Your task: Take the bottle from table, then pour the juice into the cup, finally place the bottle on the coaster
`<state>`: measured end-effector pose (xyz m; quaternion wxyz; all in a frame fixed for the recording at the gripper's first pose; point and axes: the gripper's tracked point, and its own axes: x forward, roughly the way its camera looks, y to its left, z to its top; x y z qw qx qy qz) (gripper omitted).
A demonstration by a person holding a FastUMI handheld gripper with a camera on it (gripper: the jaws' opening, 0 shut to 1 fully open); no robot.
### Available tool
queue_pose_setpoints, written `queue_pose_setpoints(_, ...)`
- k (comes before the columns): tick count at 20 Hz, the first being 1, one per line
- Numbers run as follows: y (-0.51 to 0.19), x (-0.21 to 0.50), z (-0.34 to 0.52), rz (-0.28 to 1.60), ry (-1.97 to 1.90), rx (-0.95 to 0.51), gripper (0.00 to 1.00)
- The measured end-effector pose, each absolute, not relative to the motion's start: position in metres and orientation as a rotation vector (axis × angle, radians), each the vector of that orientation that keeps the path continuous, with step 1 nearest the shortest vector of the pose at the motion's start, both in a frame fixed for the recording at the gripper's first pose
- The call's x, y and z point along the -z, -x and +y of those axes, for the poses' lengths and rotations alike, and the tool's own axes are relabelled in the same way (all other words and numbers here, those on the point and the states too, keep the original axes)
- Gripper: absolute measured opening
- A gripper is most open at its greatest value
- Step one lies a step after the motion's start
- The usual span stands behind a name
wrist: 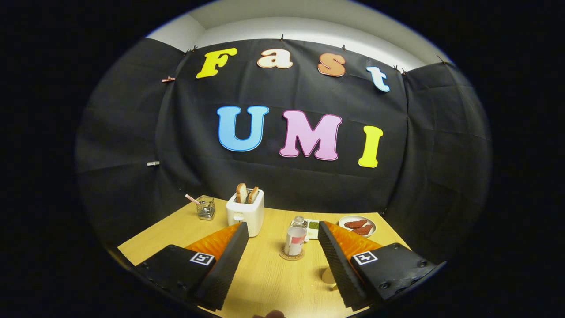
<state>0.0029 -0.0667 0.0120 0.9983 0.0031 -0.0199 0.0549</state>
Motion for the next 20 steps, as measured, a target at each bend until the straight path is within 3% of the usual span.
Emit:
queue_pose_setpoints(13,0.064,0.015,-0.074,-0.029,-0.086,0.027,0.97)
queue_pose_setpoints(20,0.066,0.0,-0.066,-0.069,-0.049,-0.028,0.97)
